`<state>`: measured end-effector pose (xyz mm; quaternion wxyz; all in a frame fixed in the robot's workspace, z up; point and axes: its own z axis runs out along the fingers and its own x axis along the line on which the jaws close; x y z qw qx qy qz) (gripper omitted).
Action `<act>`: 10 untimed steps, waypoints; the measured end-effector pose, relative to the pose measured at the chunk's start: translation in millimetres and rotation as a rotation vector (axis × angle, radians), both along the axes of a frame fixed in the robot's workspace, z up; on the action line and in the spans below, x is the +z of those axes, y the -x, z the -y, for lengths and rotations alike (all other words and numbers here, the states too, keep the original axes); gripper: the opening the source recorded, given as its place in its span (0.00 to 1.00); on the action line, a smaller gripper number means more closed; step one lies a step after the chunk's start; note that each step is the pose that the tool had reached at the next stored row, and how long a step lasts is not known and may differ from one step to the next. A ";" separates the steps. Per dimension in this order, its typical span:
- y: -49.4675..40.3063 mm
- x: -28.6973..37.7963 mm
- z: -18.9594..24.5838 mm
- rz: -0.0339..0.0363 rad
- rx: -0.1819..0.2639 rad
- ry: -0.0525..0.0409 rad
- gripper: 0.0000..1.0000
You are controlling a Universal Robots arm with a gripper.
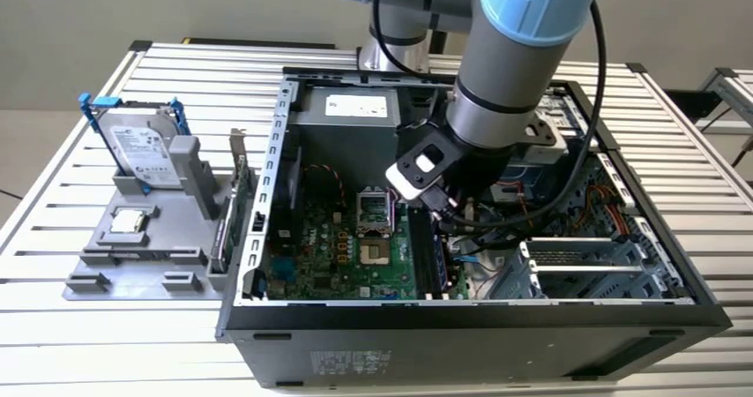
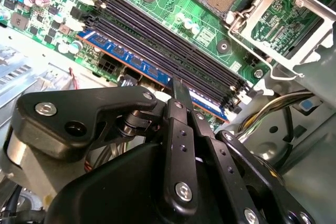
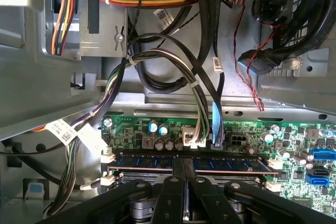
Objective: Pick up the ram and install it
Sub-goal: 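Press down the ram until it locks into place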
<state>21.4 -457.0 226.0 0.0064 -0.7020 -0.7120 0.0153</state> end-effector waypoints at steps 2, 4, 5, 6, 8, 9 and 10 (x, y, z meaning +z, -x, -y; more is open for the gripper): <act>0.0 -0.4 0.0 0.0000 0.000 0.0000 0.00; 0.0 -0.8 0.0 0.0000 0.000 0.0000 0.00; 0.0 -1.1 0.0 0.0000 0.000 0.0000 0.00; 0.0 -1.3 0.0 -0.0001 0.000 0.0000 0.00; 0.0 -1.7 0.0 -0.0001 0.000 0.0002 0.00; 0.0 -1.9 0.0 -0.0001 0.000 0.0002 0.00; 0.0 -2.1 0.0 0.0000 0.000 0.0002 0.00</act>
